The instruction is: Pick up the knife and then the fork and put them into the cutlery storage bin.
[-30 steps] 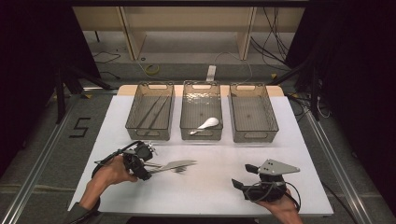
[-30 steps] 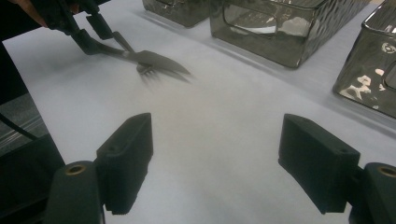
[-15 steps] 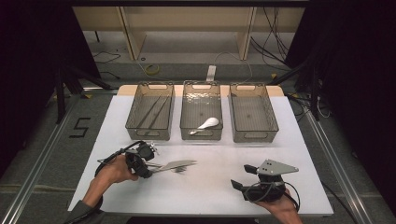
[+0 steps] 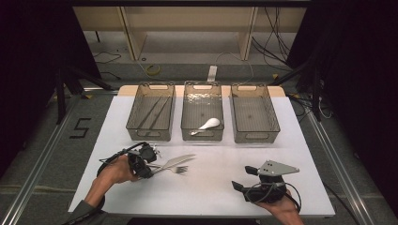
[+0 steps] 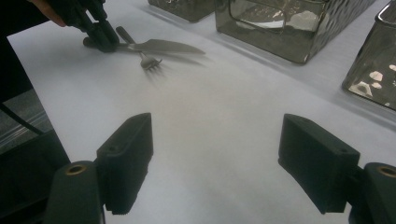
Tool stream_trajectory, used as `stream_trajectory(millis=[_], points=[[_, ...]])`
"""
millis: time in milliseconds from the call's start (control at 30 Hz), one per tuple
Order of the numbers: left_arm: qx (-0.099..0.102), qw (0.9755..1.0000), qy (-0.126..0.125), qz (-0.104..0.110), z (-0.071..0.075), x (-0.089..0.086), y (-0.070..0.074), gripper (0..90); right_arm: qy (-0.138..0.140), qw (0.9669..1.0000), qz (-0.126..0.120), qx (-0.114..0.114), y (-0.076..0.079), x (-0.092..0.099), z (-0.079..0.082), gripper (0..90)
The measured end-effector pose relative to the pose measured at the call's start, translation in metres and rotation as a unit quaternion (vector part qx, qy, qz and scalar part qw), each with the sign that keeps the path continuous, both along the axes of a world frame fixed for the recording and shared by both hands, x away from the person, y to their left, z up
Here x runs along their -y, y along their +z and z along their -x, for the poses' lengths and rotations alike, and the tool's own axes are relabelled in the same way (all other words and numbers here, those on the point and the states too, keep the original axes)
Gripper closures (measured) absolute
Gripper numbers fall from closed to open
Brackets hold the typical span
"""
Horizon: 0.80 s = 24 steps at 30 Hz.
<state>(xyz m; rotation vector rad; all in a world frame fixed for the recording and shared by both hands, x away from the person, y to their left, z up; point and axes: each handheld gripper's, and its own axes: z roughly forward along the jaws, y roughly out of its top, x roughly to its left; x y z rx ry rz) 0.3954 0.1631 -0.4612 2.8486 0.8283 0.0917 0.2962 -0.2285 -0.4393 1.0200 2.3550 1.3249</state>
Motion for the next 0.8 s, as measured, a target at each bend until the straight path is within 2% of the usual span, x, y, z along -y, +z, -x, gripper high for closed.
stream_trajectory(millis=[100,400,667,800], points=[[0.001,1.0,-0.008,-0.005,0.0008,0.0012,0.0004,77.7,0.0,1.0,-0.001,-0.001,-0.0001,0.0001,-0.0001,27.0],[0.005,0.9999,-0.008,0.004,0.0027,0.0008,0.0003,79.6,0.0,1.0,-0.002,-0.002,0.0002,0.0001,0.0,27.1],[-0.011,0.9997,-0.005,0.019,0.002,-0.0019,0.0019,81.0,-0.001,1.0,-0.002,-0.002,0.0005,0.001,-0.0001,27.1],[-0.011,0.9997,0.004,0.023,0.0028,-0.0023,0.003,81.8,-0.001,1.0,-0.002,-0.002,0.0005,0.0009,-0.0002,27.1]])
